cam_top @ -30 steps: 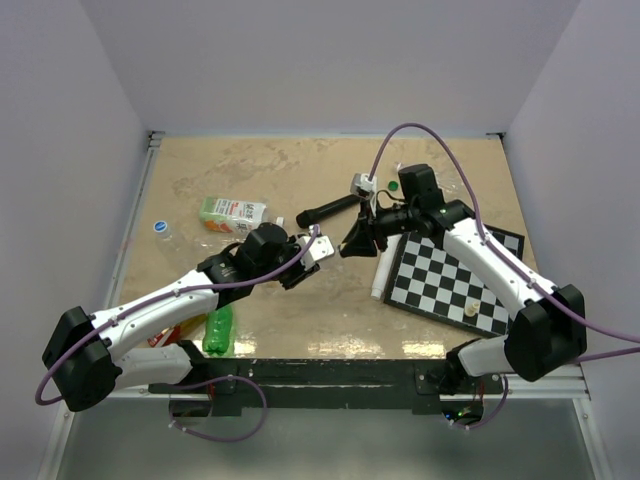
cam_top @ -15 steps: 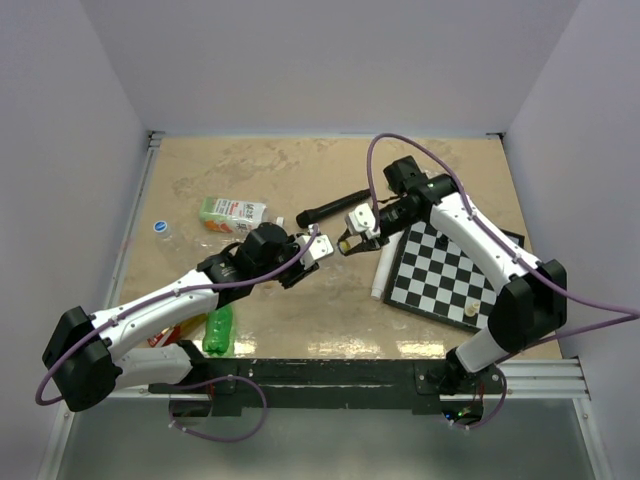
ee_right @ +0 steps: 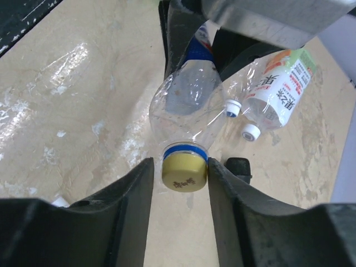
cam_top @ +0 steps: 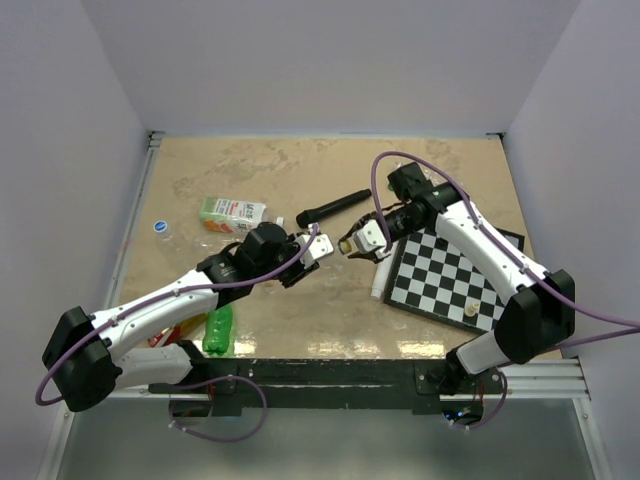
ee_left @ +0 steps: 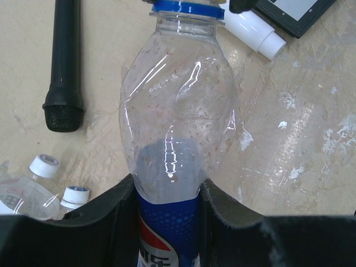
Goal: Unscrew the bottle caps
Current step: Unscrew the bottle cap from the plastic bottle.
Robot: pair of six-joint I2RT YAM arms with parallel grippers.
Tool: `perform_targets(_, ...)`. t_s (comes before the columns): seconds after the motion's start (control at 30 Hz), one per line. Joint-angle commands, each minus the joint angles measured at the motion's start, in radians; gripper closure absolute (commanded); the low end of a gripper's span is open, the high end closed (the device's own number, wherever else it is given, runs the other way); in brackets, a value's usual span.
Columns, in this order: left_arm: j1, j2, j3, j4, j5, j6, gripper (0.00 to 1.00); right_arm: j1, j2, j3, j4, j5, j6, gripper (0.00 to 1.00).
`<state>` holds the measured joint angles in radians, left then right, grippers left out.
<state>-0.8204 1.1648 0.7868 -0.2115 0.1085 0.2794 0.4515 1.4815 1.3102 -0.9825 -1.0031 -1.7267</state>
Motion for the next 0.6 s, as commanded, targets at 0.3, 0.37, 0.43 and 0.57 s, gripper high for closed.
perform_targets(0.3, 0.001, -0.017, 0.005, 0.029, 0.016, 0.006, 1.0, -0.017, -0.089, 0.021, 0.088, 0.079, 0.652, 0.15)
perform_targets(0.37, 0.001, -0.016, 0.006, 0.029, 0.019, 0.006, 1.0, -0.025, -0.083, 0.027, 0.102, 0.061, 0.795, 0.12)
perform_targets(0.43, 0.001, -0.014, 0.006, 0.029, 0.022, 0.004, 1.0, -0.031, -0.072, 0.009, 0.116, -0.032, 0.902, 0.11)
perform_targets(0.57, 0.001, -0.016, 0.008, 0.027, 0.019, 0.004, 1.0, -0.04, -0.069, -0.051, 0.283, -0.014, 1.145, 0.1)
